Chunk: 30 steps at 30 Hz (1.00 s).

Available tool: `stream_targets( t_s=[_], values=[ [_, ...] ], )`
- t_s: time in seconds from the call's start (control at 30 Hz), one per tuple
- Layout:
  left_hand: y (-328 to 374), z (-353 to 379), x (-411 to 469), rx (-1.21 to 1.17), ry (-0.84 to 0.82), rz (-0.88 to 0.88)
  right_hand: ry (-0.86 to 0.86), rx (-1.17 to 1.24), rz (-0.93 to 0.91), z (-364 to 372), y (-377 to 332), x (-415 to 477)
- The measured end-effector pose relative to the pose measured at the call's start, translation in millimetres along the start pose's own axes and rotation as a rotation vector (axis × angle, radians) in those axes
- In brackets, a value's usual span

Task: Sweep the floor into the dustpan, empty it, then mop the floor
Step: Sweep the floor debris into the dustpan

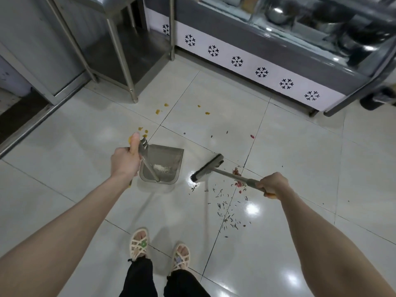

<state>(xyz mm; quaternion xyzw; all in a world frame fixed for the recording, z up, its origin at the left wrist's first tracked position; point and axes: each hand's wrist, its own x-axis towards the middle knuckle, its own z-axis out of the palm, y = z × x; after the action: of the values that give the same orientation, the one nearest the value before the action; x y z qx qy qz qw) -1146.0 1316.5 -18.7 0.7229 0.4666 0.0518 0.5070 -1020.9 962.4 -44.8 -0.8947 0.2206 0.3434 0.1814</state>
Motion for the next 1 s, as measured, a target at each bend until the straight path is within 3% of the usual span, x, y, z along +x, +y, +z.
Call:
stream_targets(
  t_s=[0.23,0.63,1.0],
  values=[
    [33,25,13,0.015,-0.035,0.054,0.024,0.214,0.024,-17,-11,19],
    [92,81,109,0.047,-0.094,0.156,0.112,0.501,-0.009,11,-99,83],
    [130,122,192,0.124,-0.202,0.211,0.021,0.593,0.118,16,-169,155]
  ],
)
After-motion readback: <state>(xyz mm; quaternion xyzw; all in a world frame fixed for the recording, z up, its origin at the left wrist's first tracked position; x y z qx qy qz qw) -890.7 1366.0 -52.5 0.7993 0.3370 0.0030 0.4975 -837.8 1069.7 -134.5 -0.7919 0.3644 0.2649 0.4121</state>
